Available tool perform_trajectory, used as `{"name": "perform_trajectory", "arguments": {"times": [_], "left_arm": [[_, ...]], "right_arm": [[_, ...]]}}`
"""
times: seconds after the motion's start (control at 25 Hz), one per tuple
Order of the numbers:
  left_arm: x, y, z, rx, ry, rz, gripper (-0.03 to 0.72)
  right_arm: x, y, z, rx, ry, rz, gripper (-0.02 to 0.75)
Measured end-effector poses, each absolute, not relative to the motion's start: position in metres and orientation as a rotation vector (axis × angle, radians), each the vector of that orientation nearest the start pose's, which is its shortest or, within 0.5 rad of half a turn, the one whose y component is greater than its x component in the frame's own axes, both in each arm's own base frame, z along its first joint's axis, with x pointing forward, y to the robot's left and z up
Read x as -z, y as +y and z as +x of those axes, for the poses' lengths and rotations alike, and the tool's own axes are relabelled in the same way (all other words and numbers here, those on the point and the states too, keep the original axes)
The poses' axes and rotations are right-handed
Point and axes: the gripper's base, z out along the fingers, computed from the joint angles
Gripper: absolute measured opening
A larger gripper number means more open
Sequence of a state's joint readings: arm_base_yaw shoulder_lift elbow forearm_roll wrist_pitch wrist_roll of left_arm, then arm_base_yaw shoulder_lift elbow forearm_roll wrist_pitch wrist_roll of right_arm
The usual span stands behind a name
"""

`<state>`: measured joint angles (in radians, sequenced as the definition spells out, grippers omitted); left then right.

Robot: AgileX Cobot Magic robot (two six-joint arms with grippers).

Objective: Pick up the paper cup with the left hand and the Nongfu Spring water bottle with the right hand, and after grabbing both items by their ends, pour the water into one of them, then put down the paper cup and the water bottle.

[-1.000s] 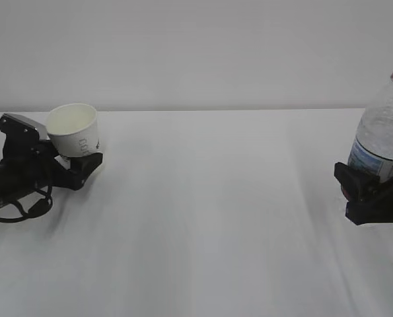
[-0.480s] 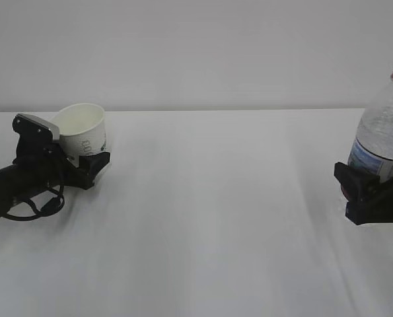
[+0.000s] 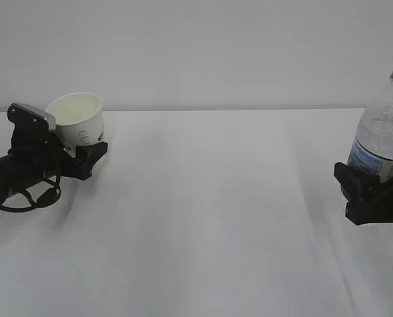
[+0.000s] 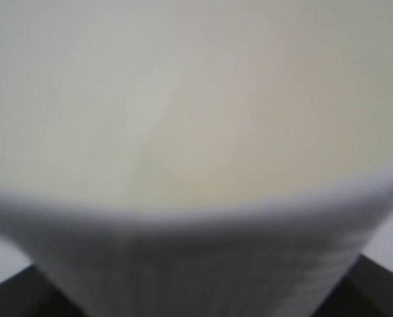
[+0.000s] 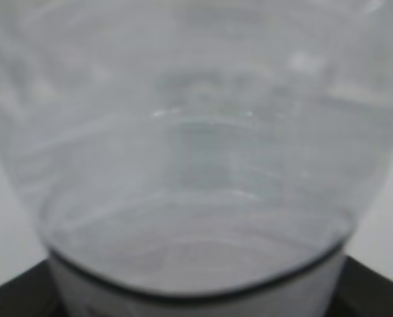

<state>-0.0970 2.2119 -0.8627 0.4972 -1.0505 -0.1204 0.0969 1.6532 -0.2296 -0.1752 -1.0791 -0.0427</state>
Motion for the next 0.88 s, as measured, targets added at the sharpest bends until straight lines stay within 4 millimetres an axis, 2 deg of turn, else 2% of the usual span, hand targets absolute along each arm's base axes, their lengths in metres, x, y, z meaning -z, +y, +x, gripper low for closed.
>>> {"name": "perform_trajectory", "arguments": {"times": [0.2, 0.32, 0.88], "left_arm": [[-0.095, -0.073, 0.366, 0.342, 1.725, 0.509, 0.555], [-0.099, -0.071, 0.359, 0.338, 1.736, 0.503, 0.555], [-0.122, -0.067, 0.301, 0.359, 1.753, 0.496, 0.555]], "right_arm": [[-0.139, 0.036, 0.226, -0.108, 1.803, -0.327, 0.482], [-0.139, 0.036, 0.226, -0.106, 1.802, -0.331, 0.482], [-0.139, 0.036, 0.226, -0.105, 1.803, -0.329, 0.482]]}}
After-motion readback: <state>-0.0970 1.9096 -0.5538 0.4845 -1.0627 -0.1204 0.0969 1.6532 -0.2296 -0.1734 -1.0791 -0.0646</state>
